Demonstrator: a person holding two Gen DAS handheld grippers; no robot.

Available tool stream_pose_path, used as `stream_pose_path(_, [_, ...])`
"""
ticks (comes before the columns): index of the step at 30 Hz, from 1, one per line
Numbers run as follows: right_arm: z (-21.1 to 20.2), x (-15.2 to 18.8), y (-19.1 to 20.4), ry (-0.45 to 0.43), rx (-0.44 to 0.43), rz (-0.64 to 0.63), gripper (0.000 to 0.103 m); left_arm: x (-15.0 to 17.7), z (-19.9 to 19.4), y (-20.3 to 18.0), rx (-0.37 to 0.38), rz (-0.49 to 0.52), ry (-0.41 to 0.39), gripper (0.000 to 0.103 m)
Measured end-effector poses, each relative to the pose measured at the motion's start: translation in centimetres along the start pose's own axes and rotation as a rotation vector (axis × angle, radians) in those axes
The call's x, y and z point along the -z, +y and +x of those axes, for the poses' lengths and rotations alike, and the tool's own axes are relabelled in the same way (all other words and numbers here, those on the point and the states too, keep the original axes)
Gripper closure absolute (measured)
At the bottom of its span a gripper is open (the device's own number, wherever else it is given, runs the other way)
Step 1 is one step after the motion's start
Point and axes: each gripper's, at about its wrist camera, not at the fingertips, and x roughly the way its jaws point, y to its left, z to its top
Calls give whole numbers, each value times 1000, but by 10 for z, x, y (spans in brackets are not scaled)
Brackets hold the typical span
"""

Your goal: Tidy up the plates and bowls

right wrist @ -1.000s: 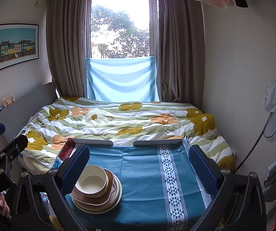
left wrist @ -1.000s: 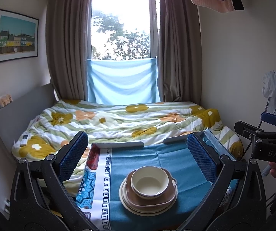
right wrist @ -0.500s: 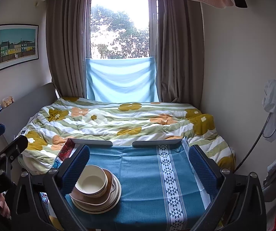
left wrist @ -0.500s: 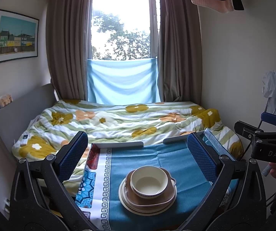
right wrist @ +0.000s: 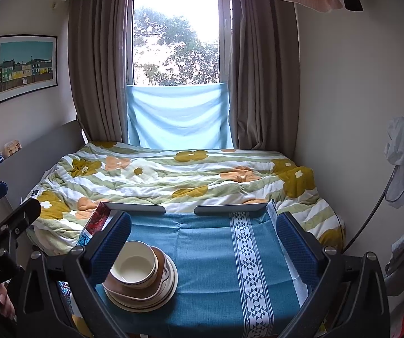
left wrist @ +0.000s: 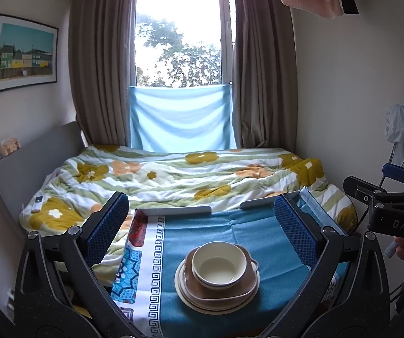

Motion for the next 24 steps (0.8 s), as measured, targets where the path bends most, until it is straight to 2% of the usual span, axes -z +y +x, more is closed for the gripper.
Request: stream_pose_path(24, [0,1,1,-2,-3,2,1,-1,-3,8,-34,-4,-38,0])
